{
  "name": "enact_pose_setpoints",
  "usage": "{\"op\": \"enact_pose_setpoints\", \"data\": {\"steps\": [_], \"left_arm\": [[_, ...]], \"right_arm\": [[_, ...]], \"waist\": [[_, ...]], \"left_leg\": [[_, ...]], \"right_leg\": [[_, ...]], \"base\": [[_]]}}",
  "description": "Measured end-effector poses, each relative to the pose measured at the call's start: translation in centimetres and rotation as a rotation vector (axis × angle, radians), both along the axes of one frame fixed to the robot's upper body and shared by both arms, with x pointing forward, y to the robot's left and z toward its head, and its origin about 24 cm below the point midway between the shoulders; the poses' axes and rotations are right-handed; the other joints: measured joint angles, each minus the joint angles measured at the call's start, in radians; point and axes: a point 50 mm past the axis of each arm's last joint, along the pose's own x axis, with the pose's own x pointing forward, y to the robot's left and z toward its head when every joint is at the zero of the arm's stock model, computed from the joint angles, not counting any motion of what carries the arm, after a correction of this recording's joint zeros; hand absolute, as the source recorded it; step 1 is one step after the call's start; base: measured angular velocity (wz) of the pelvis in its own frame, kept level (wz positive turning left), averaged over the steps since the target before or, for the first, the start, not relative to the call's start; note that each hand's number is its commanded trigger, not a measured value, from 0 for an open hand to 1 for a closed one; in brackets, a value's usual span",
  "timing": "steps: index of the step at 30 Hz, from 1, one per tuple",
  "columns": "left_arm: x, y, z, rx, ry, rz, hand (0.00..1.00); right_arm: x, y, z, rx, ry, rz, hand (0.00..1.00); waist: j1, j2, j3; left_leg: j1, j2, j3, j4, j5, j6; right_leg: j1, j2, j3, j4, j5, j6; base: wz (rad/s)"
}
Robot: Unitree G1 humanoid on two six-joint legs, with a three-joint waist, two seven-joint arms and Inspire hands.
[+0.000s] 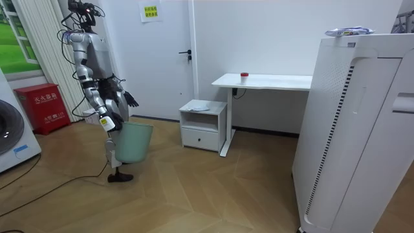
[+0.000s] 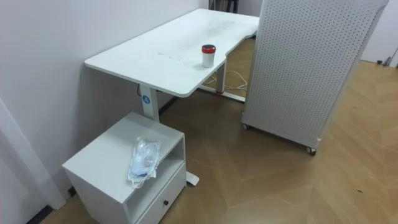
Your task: Pick garbage
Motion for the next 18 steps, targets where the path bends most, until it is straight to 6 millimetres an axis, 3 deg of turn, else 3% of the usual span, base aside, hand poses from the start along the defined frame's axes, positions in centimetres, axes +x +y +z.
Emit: {"op": "enact_pose_setpoints", "data": {"steps": [8, 18], "left_arm": [[-0.67, 0.03, -0.01, 0.006, 0.009, 0.008, 0.0], [-0.48, 0.06, 0.01, 0.008, 0.006, 0.009, 0.0]], "right_arm": [[-0.25, 0.39, -0.16, 0.01, 0.013, -0.008, 1.0], [-0.01, 0.56, -0.22, 0.002, 0.022, -0.009, 1.0]], "waist": [[0.0, -0.005, 0.0027], [0.001, 0.004, -0.0017]], "left_leg": [[0.002, 0.0, 0.002, -0.001, 0.0, 0.0], [0.0, 0.001, -0.001, 0.0, -0.002, 0.001]], "right_leg": [[-0.003, 0.0, 0.001, 0.0, 0.0, 0.0], [-0.006, 0.0, -0.007, 0.001, 0.0, 0.0]], "base": [[0.0], [-0.01]]}}
